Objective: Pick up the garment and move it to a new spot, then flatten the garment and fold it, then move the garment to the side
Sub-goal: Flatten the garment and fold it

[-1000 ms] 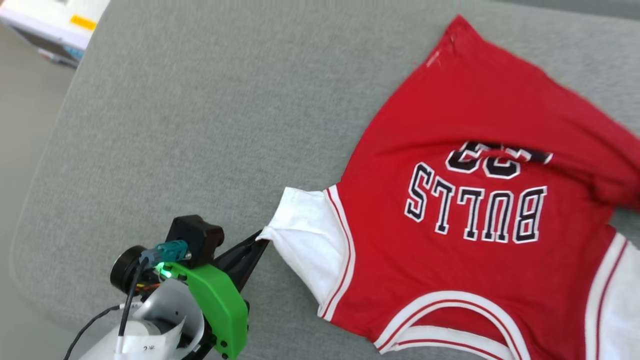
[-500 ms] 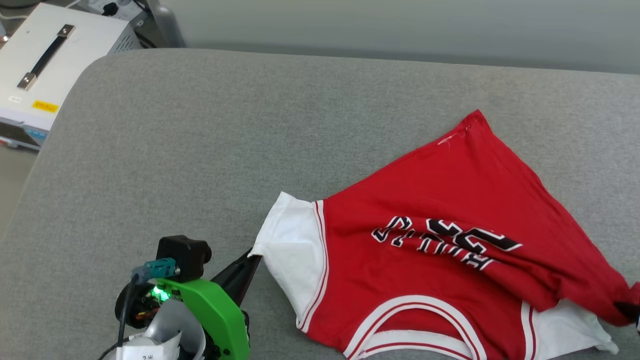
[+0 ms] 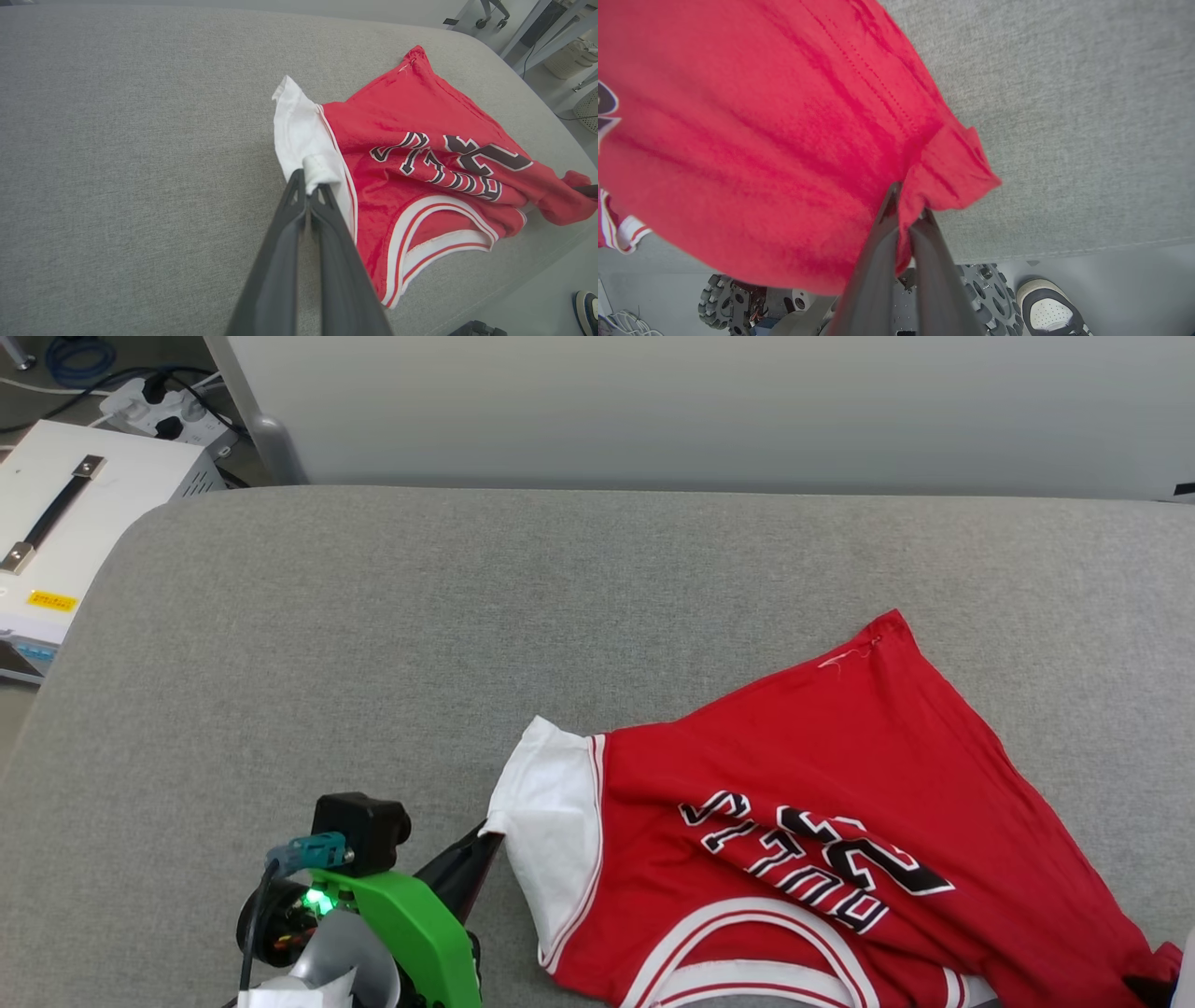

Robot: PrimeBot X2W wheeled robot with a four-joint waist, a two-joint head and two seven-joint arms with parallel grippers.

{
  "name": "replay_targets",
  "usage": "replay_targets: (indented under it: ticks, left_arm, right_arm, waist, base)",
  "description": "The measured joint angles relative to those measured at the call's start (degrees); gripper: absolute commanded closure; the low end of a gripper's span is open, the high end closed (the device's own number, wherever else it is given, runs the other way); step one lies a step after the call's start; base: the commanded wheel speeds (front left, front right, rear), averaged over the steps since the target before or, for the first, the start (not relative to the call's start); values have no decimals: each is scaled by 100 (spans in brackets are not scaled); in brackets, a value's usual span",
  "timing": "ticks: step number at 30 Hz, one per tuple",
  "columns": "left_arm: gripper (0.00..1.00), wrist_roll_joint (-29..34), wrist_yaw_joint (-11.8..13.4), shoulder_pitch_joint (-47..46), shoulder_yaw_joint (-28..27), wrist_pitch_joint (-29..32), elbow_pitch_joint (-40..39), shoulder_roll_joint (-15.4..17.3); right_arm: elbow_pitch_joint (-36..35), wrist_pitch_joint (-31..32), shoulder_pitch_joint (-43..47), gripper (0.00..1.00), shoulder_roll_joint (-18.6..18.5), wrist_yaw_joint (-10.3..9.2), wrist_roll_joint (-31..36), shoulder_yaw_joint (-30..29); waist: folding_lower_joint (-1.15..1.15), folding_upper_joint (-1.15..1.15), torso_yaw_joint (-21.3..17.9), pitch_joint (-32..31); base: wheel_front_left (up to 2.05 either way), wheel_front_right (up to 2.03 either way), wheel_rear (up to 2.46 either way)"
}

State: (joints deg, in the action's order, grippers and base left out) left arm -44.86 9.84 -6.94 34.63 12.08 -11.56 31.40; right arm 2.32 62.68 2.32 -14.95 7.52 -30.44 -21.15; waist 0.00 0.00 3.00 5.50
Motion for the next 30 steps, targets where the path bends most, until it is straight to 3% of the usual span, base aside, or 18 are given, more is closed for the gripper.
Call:
replay_targets:
  ticks: [1,2,9,17,23,30]
  left_arm:
    - [100,0,-1,0,7,2,0,0]
    - [100,0,-2,0,12,5,-1,0]
    - [100,-15,-8,-1,31,8,-130,0]
    - [100,9,-54,-31,31,7,-192,29]
    - [100,44,-113,-202,53,-2,-238,-12]
    - [100,65,-185,-388,91,-91,-247,-101]
  right_arm:
    - [1,0,0,84,-13,0,-15,11]
    - [-8,-23,-2,0,-44,0,-26,31]
    - [-578,225,-477,0,-370,0,-409,190]
    - [-1143,620,-1426,0,-605,0,-288,632]
    - [-938,794,-2208,0,-737,0,21,886]
    - [-182,789,-3050,0,-899,0,435,972]
  waist:
    - [0,0,7,-3]
    - [0,0,18,-5]
    - [0,0,136,111]
    - [0,0,353,457]
    - [0,0,620,778]
    - [0,0,1012,1206]
  base:
    - [0,0,0]
    - [0,0,0]
    - [0,0,0]
    - [0,0,0]
    - [0,0,0]
    - [0,0,0]
